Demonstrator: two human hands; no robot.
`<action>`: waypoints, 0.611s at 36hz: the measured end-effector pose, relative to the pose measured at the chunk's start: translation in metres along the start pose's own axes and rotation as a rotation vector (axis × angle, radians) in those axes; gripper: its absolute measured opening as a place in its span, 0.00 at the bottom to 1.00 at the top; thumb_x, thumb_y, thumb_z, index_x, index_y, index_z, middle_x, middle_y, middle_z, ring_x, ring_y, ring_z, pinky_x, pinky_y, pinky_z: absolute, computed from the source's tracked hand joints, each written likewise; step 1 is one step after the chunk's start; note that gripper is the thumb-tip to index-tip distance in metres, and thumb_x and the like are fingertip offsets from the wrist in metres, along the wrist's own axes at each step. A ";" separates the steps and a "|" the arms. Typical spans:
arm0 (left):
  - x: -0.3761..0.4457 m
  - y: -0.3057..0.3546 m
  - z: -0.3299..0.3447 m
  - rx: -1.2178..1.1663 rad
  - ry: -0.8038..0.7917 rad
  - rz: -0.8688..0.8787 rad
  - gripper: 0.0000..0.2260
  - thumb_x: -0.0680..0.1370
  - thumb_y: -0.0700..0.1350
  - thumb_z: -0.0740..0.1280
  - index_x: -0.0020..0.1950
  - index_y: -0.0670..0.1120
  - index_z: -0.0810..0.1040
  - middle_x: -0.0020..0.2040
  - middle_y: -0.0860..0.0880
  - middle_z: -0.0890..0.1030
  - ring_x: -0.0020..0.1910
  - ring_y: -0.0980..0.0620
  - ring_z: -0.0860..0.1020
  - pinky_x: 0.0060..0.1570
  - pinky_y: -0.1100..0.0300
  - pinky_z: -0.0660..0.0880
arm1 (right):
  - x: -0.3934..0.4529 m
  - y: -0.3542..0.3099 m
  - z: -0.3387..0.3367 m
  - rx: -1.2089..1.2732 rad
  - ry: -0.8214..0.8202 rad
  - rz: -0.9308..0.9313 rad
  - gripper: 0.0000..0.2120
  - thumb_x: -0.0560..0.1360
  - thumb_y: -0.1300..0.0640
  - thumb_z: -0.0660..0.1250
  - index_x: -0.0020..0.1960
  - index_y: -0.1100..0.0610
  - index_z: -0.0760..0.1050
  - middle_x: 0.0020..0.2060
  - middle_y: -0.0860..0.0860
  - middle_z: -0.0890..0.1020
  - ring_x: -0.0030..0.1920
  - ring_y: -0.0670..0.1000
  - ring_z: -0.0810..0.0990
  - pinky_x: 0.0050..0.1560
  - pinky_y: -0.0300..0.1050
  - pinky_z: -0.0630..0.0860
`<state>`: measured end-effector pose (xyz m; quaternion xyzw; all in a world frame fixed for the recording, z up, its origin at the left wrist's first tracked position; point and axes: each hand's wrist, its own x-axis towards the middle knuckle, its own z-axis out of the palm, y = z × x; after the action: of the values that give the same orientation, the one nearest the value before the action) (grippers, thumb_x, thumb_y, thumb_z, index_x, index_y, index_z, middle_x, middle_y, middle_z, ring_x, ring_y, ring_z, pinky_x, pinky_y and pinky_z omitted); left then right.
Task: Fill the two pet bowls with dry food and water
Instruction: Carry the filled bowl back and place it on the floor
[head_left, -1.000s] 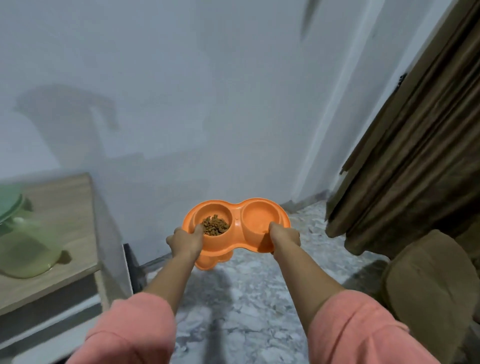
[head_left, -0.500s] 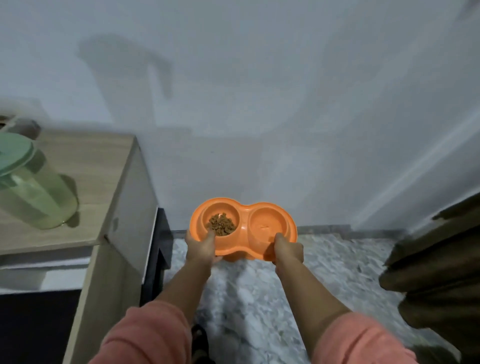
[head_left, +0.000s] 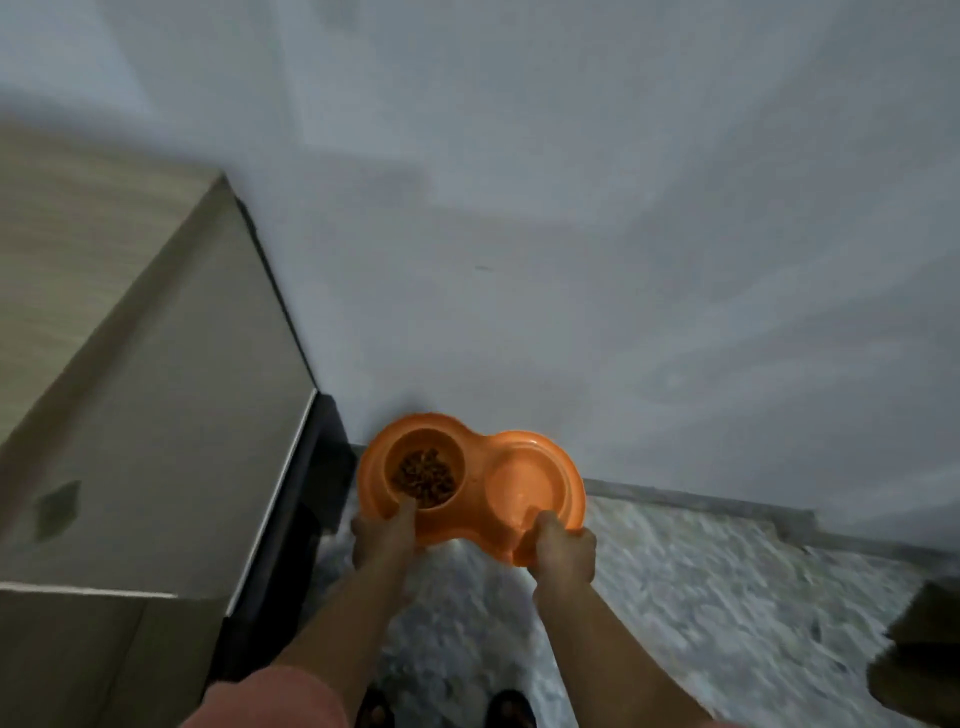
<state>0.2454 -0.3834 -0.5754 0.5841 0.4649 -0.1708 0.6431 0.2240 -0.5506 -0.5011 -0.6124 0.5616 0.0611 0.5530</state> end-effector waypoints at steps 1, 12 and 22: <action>0.011 -0.002 0.005 -0.002 0.001 -0.013 0.41 0.60 0.62 0.69 0.70 0.47 0.67 0.58 0.40 0.78 0.52 0.39 0.79 0.52 0.40 0.79 | 0.015 0.007 0.012 -0.013 -0.010 -0.004 0.29 0.72 0.52 0.68 0.70 0.59 0.65 0.59 0.62 0.76 0.58 0.64 0.76 0.60 0.61 0.75; 0.216 -0.100 0.041 0.020 0.230 -0.076 0.30 0.75 0.58 0.65 0.71 0.42 0.64 0.60 0.36 0.77 0.51 0.38 0.80 0.51 0.45 0.80 | 0.190 0.111 0.150 -0.083 -0.097 -0.062 0.29 0.71 0.54 0.67 0.69 0.60 0.64 0.59 0.63 0.76 0.56 0.65 0.76 0.56 0.60 0.77; 0.365 -0.157 0.047 0.021 0.288 -0.004 0.27 0.75 0.55 0.67 0.65 0.38 0.72 0.56 0.36 0.79 0.51 0.36 0.80 0.54 0.44 0.79 | 0.293 0.197 0.248 -0.010 -0.157 0.050 0.32 0.71 0.57 0.68 0.71 0.60 0.58 0.63 0.65 0.73 0.59 0.67 0.75 0.58 0.60 0.76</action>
<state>0.3305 -0.3484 -0.9645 0.6082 0.5519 -0.0914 0.5631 0.3166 -0.5000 -0.9194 -0.5945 0.5311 0.1256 0.5905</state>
